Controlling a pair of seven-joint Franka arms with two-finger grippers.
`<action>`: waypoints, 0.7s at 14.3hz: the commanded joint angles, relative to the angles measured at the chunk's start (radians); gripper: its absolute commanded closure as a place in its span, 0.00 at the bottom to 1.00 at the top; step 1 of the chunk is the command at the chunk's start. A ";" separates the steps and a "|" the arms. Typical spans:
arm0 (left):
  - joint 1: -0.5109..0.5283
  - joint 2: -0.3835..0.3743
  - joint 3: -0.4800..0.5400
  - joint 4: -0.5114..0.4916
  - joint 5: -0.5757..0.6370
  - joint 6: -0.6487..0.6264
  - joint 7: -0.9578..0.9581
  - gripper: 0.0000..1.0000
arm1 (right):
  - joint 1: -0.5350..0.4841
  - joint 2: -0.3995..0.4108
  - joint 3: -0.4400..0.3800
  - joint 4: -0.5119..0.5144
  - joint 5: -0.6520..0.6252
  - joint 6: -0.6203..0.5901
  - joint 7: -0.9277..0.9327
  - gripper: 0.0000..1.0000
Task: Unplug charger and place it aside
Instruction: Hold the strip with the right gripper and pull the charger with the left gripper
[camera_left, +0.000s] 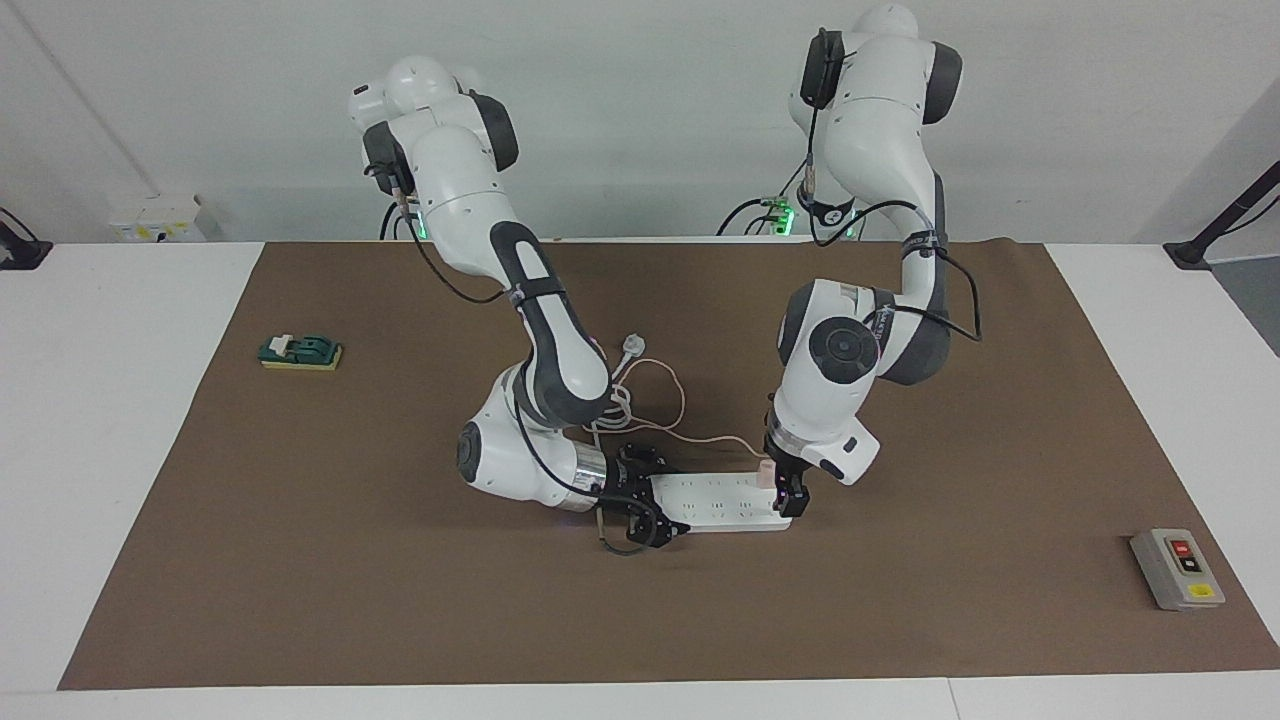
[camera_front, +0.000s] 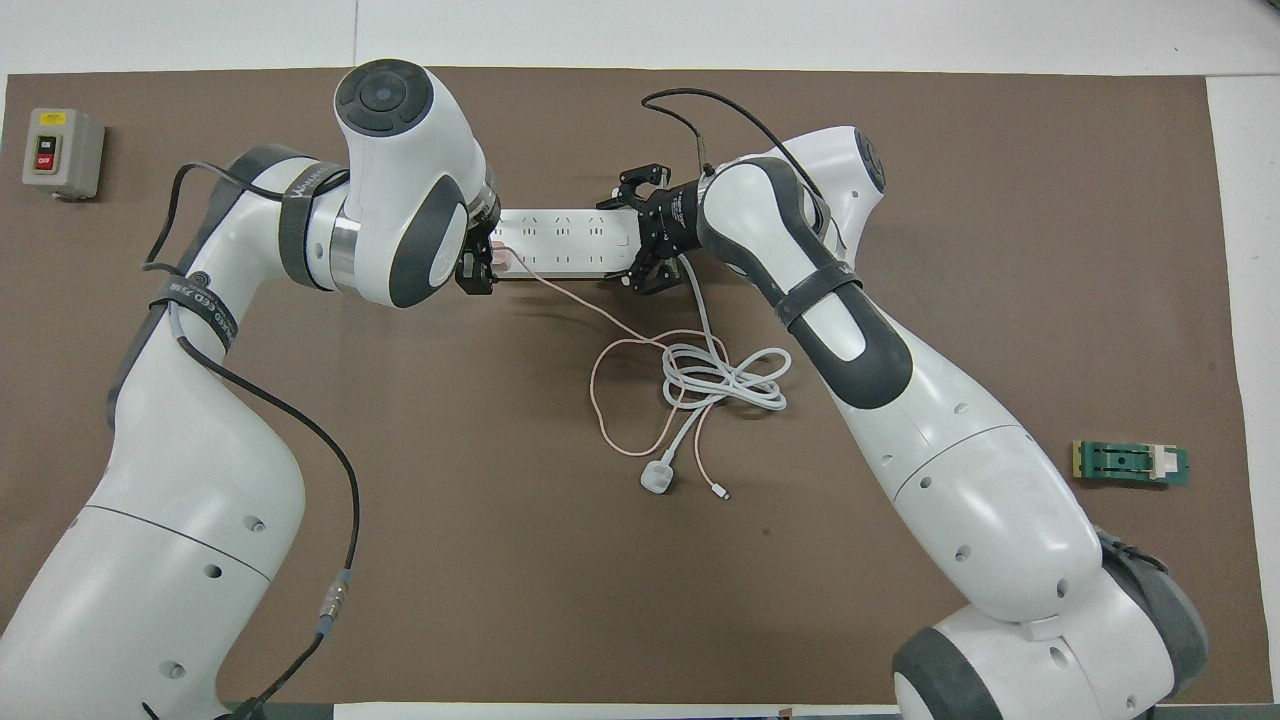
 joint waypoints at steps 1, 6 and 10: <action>-0.010 0.012 0.007 0.000 0.027 0.032 0.016 0.58 | 0.023 0.039 0.007 0.013 -0.023 0.054 -0.061 0.81; -0.013 0.011 0.008 -0.018 0.050 0.049 0.018 1.00 | 0.023 0.039 0.007 0.010 -0.020 0.054 -0.070 0.81; -0.008 0.008 0.008 -0.011 0.051 0.047 0.018 1.00 | 0.023 0.039 0.007 0.010 -0.018 0.054 -0.071 0.81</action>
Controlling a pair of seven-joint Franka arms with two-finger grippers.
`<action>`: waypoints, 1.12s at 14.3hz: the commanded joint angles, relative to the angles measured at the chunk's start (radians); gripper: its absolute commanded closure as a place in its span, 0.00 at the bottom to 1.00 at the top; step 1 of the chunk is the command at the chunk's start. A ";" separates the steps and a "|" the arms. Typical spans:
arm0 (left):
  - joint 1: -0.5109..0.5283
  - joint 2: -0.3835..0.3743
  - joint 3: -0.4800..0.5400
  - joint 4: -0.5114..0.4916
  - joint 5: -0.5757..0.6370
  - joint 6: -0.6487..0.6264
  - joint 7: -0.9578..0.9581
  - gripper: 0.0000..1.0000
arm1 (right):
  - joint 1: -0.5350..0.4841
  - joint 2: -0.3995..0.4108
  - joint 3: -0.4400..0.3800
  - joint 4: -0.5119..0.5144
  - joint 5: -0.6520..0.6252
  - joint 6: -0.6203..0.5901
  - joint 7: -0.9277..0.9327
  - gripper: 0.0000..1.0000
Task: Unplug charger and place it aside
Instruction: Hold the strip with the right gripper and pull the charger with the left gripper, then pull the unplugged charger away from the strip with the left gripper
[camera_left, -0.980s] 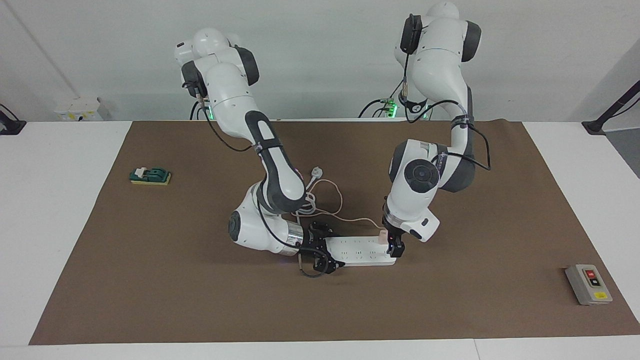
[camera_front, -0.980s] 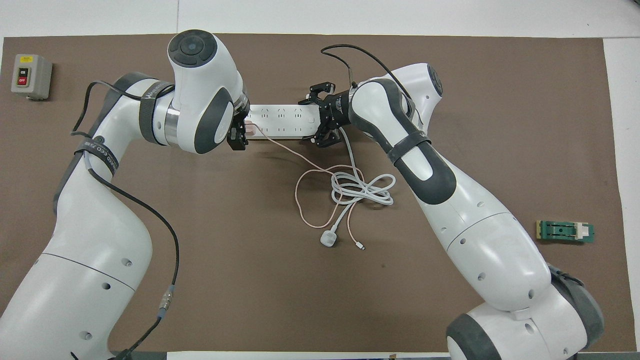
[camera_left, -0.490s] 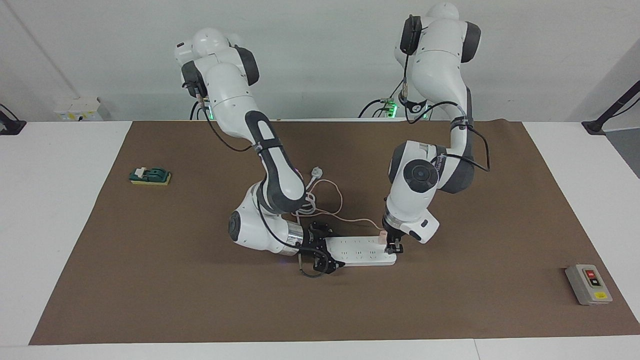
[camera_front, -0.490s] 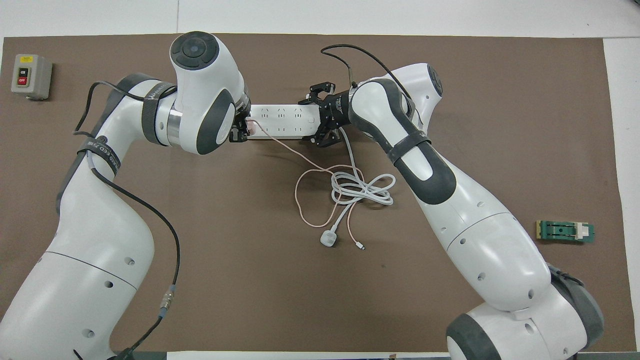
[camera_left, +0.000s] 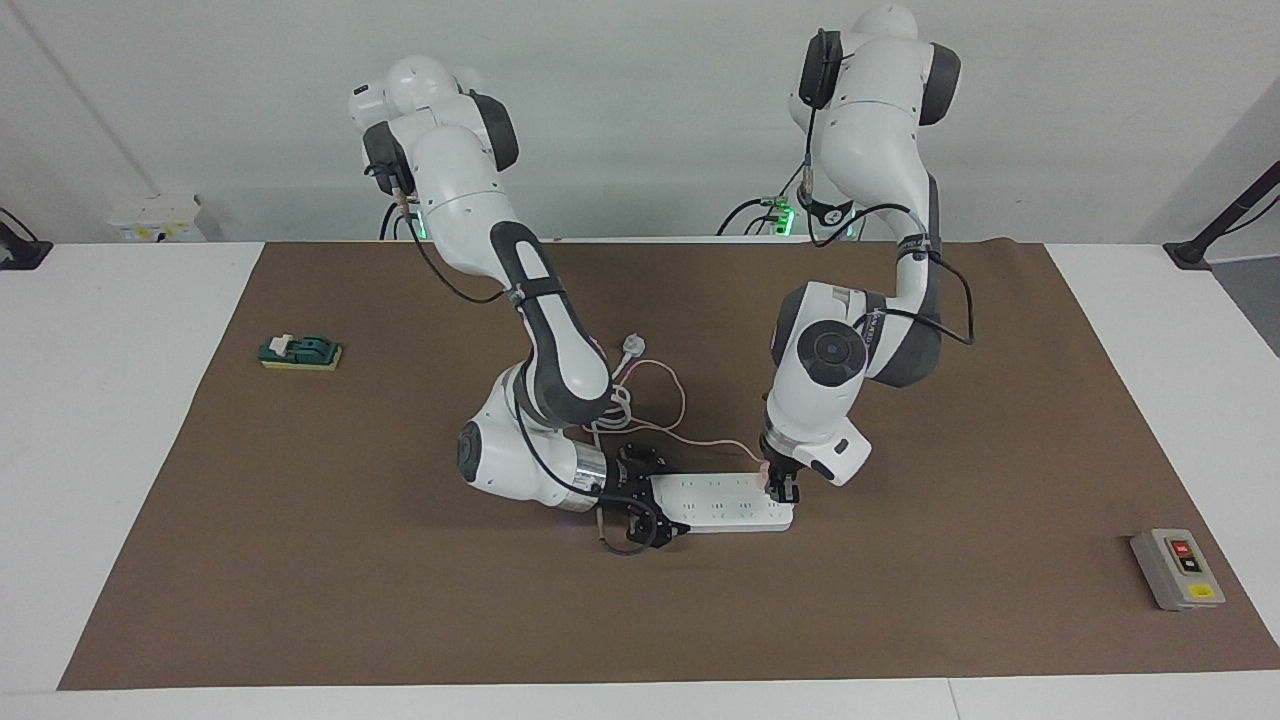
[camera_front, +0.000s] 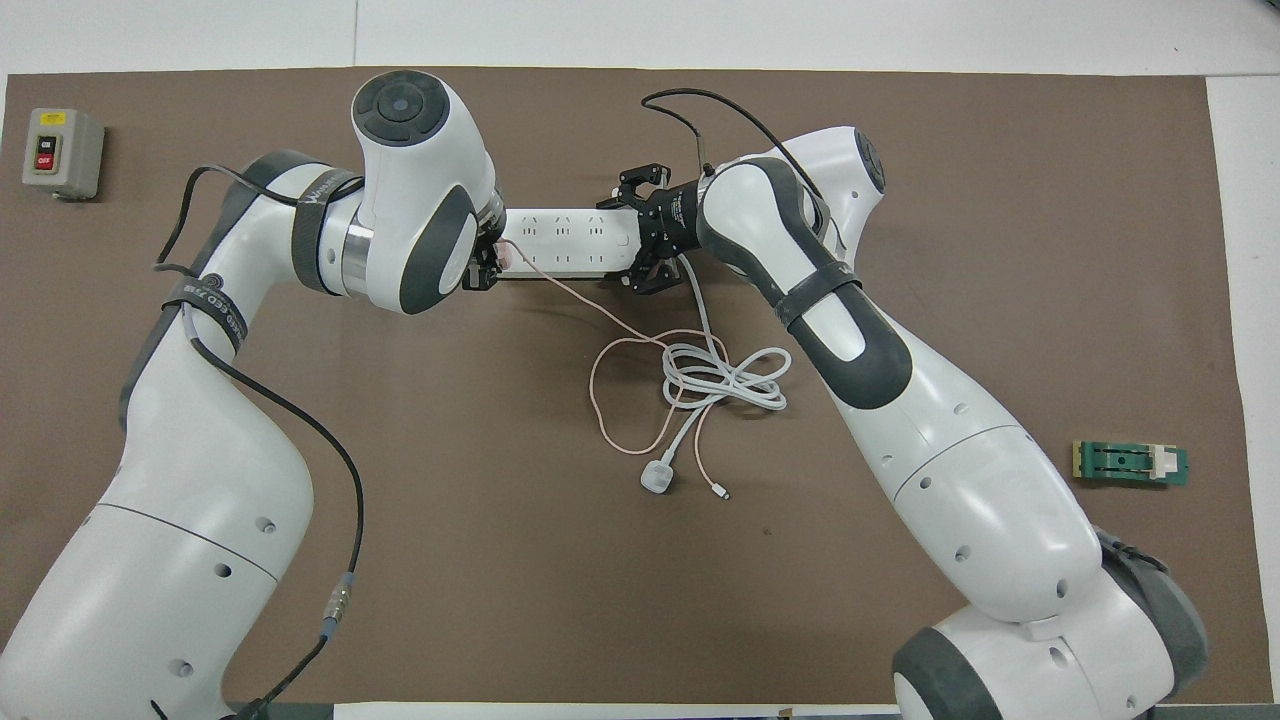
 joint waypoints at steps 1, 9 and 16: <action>-0.004 0.007 0.017 0.005 0.029 0.044 0.012 1.00 | 0.024 0.039 0.007 0.010 -0.018 0.053 -0.071 0.81; 0.000 -0.056 0.018 0.011 0.039 -0.049 0.041 1.00 | 0.024 0.039 0.007 0.010 -0.018 0.053 -0.073 0.82; 0.002 -0.188 0.018 0.001 0.024 -0.134 0.081 1.00 | 0.024 0.039 0.007 0.010 -0.018 0.053 -0.074 0.82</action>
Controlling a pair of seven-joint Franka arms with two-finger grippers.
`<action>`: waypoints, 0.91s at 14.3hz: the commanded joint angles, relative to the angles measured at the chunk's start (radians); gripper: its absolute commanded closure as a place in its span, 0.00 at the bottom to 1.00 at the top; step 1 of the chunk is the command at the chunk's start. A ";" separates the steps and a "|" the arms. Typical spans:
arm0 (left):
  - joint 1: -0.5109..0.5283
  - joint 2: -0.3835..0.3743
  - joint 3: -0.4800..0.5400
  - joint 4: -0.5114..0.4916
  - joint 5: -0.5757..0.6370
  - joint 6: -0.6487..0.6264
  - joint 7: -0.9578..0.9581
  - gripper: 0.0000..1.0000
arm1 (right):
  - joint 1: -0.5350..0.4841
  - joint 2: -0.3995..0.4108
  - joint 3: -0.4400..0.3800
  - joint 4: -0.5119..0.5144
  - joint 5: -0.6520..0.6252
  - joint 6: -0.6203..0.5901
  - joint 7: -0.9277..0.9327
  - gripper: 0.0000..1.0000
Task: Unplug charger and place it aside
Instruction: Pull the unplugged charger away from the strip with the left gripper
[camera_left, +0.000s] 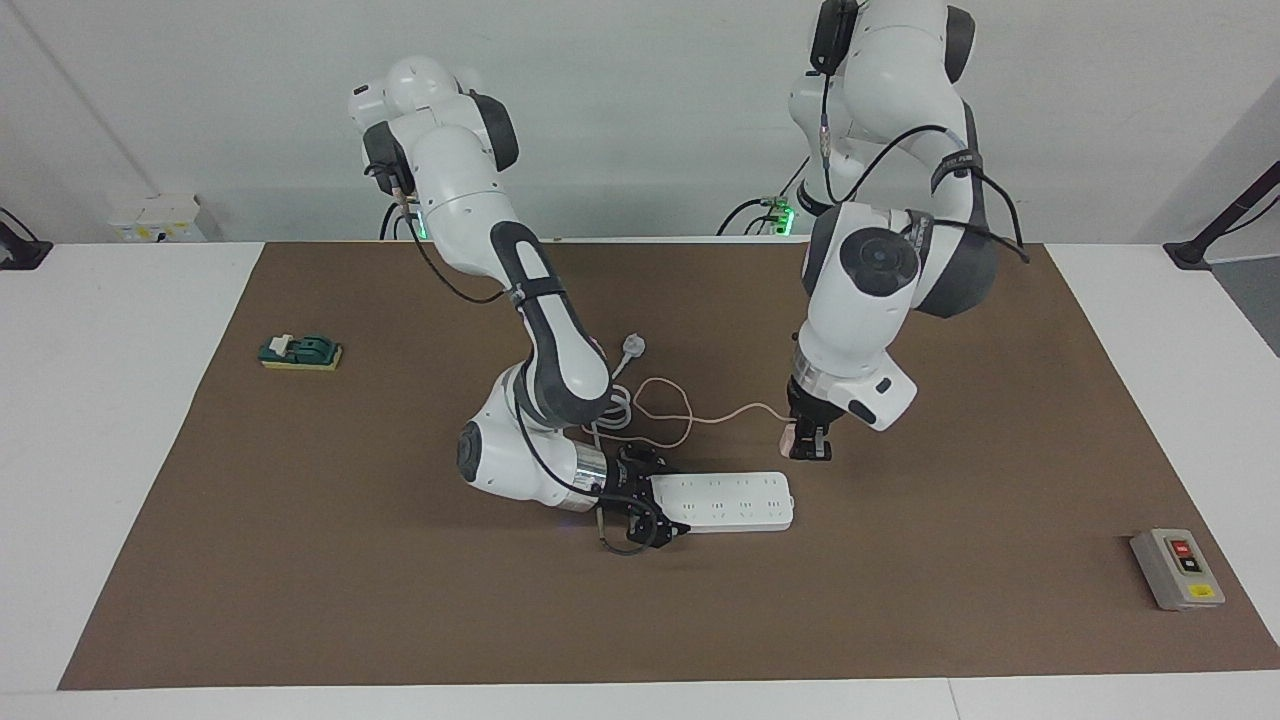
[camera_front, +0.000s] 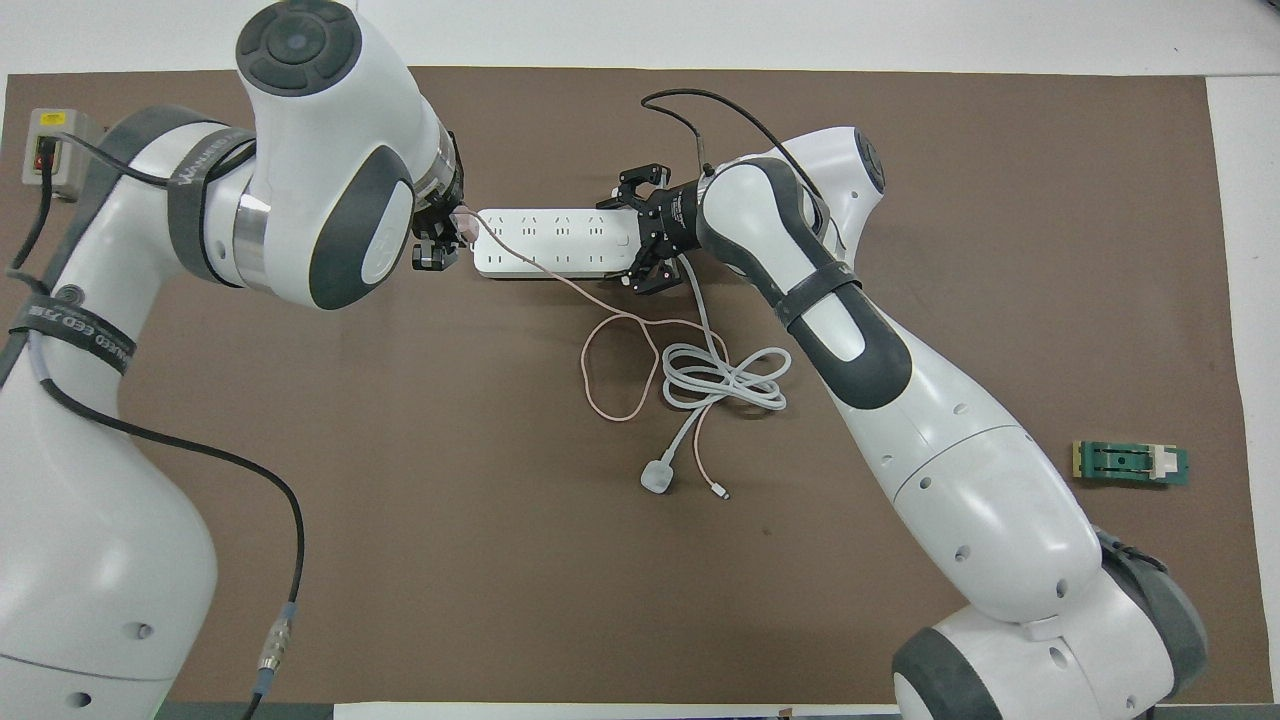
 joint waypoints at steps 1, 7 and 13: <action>0.000 -0.012 0.006 -0.031 0.015 0.003 0.069 1.00 | 0.024 0.039 0.007 0.011 -0.016 0.052 -0.071 0.81; 0.063 -0.064 0.002 -0.084 -0.002 -0.021 0.518 1.00 | 0.021 0.018 0.007 0.014 -0.019 0.042 -0.030 0.00; 0.186 -0.133 0.002 -0.198 -0.018 -0.020 1.202 1.00 | -0.005 -0.082 -0.002 -0.023 -0.036 -0.050 0.012 0.00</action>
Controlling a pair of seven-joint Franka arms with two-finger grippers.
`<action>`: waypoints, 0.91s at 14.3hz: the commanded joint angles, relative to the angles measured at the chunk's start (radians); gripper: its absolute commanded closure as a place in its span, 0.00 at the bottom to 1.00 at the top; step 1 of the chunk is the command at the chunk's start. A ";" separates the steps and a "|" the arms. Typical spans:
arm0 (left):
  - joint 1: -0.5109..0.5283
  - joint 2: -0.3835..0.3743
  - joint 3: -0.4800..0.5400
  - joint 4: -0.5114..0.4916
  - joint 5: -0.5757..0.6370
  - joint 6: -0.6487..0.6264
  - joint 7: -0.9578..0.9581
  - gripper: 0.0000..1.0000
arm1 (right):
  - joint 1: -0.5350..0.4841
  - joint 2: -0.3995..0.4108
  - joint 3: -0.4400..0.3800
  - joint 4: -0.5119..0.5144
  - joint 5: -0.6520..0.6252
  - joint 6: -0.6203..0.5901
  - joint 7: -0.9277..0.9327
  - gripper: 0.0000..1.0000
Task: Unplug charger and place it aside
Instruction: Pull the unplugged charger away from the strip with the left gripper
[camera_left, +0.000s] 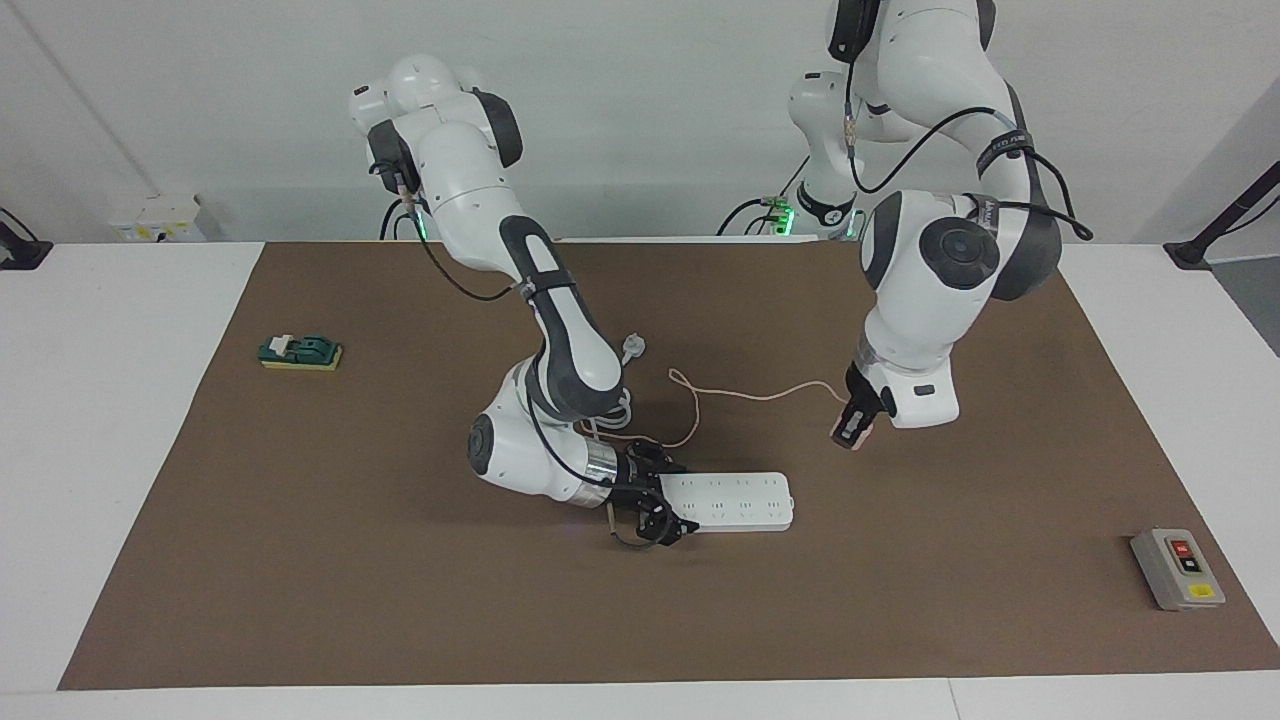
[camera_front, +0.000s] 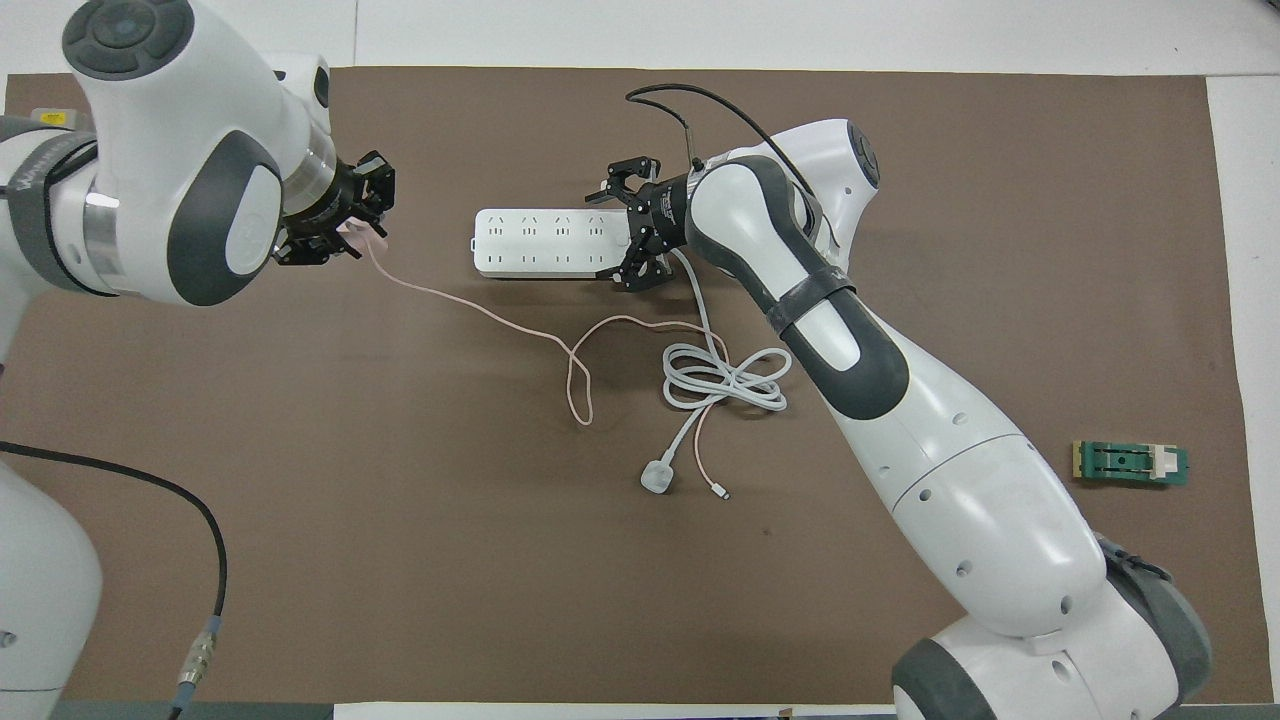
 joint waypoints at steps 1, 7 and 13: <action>0.072 -0.055 -0.005 -0.076 -0.012 0.001 0.333 1.00 | -0.027 -0.067 0.002 -0.044 -0.021 -0.054 0.016 0.00; 0.195 -0.081 -0.003 -0.110 -0.127 0.000 0.715 1.00 | -0.036 -0.193 -0.063 -0.103 -0.027 -0.194 0.024 0.00; 0.428 -0.188 -0.006 -0.339 -0.395 0.017 1.224 1.00 | -0.036 -0.301 -0.171 -0.103 -0.050 -0.355 0.051 0.00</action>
